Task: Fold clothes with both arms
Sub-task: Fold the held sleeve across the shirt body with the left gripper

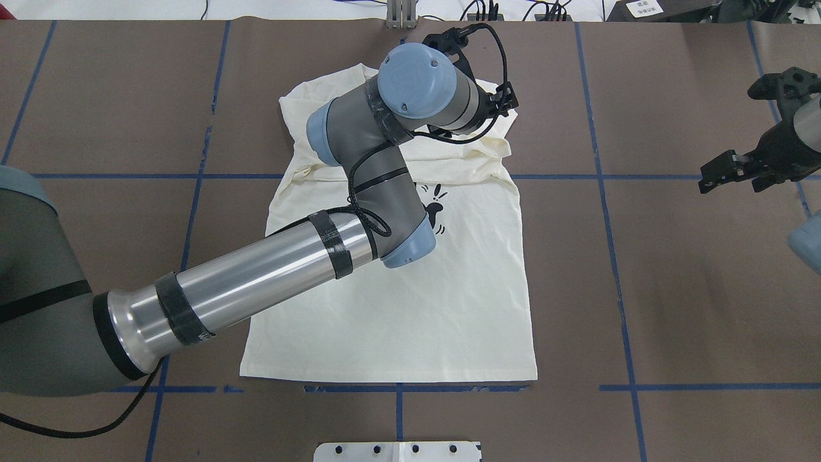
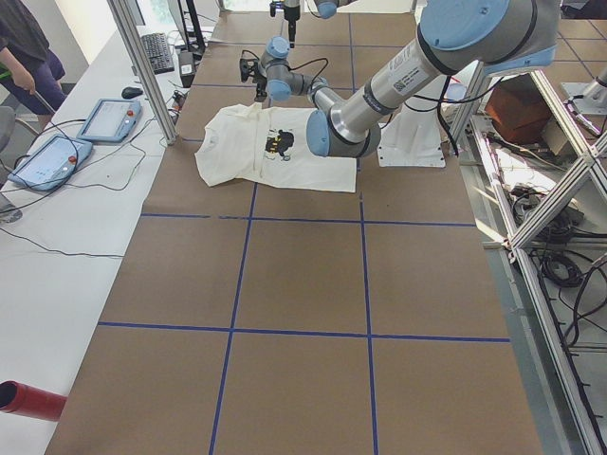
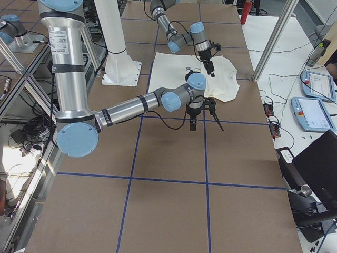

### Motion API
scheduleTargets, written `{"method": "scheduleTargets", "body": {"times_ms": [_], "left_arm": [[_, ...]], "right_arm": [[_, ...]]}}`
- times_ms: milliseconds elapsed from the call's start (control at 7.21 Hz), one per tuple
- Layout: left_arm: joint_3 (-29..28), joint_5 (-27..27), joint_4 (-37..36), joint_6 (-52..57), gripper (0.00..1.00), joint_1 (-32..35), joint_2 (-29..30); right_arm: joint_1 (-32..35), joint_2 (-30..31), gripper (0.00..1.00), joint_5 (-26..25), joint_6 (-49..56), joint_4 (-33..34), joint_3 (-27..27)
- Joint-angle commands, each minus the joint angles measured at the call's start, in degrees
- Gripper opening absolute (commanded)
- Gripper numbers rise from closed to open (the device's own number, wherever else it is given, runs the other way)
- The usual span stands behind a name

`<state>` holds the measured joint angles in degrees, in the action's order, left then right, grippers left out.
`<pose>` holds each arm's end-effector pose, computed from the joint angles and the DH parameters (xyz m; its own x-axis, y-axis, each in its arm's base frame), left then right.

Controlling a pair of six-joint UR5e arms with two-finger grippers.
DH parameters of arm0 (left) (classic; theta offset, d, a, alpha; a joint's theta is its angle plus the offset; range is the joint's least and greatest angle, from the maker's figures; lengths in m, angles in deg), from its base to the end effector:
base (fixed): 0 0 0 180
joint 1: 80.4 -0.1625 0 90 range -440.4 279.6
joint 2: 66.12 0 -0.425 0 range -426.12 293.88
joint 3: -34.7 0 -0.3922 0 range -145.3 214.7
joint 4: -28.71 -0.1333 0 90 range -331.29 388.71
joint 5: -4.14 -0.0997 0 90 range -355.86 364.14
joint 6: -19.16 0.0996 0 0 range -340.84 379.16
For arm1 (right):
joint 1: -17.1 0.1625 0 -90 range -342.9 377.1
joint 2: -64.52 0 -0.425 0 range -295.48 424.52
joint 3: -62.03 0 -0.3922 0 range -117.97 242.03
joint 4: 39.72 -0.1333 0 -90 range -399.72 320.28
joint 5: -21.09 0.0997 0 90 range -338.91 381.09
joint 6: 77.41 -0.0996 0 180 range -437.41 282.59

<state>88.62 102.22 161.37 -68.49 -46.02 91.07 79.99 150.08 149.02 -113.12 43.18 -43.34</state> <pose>0.6342 -0.5785 0.0565 0.2488 -0.1211 -0.9610 0.4379 0.8990 0.0001 -0.1757 -0.5014 0.4782 0.7043 -0.0296 0.7092 -0.0059 0.9989 0.0476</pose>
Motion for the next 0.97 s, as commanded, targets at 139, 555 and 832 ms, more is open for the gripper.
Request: {"method": "scheduleTargets", "body": {"times_ms": [139,555,832], "left_arm": [[-0.8,-0.4,0.3,1.7,1.00,0.1,-1.4],[-8.9,-3.7,8.3,1.1,1.00,-0.4,-0.3],[-8.4,1.6,8.0,3.5,1.00,2.3,0.0]], "right_arm": [[-0.1,-1.2,1.00,0.1,-0.9,0.0,-0.7],[-0.1,-1.2,1.00,0.2,-1.0,0.0,-2.1],[-1.8,-6.3,1.00,-0.1,-1.9,0.8,-1.9]]}}
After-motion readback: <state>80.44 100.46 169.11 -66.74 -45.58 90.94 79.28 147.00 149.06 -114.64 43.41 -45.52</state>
